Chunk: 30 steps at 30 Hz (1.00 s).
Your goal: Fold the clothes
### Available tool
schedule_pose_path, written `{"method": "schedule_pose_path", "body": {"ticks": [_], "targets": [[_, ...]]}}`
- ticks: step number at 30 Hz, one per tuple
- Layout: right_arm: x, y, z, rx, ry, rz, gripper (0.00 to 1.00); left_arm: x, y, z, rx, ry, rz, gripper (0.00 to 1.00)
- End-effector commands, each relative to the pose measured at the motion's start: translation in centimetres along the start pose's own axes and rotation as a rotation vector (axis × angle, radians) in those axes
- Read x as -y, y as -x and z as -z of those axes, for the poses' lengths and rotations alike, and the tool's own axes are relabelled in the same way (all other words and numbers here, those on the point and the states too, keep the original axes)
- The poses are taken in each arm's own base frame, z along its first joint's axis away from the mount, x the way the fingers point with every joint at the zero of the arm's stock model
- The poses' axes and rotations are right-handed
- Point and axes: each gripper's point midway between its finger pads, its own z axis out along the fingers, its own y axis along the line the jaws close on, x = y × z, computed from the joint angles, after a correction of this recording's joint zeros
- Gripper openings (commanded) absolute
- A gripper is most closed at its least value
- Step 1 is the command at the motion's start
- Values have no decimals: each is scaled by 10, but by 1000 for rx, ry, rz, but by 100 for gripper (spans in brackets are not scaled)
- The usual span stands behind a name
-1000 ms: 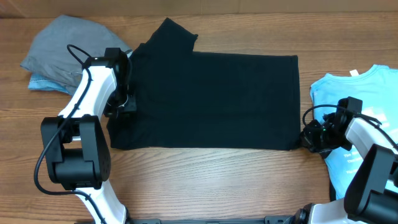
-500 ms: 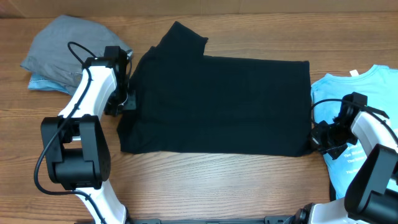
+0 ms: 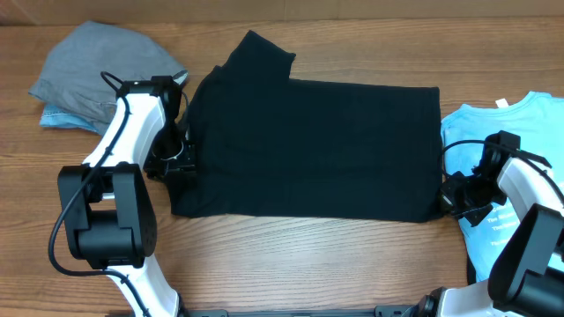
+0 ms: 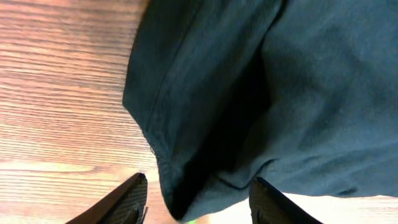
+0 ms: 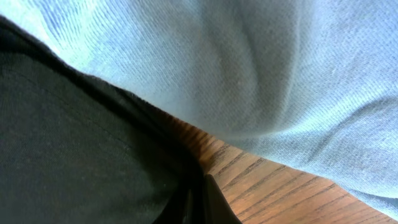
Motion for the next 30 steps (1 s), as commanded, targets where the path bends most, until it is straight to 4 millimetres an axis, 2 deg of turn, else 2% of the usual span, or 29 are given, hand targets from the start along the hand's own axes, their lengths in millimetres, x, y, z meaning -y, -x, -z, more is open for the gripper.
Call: {"method": "schedule_pose_path", "body": {"ticks": [1,6,9,13,15,24,26,27,29,30], "targets": [[0,9,4,23,-7,-12,4,3,-6,-6,5,-22,-22,56],[-3,9,4,21,7,-11,4,12,0,-8,30,-73,-74,55],[-5,8,4,17,18,-11,4,12,6,-8,52,-70,-76,38],[-5,8,4,17,22,-10,4,7,7,-8,58,-40,-76,6],[-5,8,4,17,22,-10,4,3,8,-8,60,-17,-87,4],[-6,9,4,21,23,-9,4,-6,24,-5,124,33,-101,4],[-6,9,4,21,24,-9,4,-3,25,-2,128,-1,-93,5],[-6,9,4,20,23,-9,4,0,24,-1,122,-27,-92,16],[-5,9,4,18,22,-7,4,7,17,1,94,-82,-101,30],[-5,9,4,17,22,-7,4,10,11,1,72,-103,-107,45]]}}
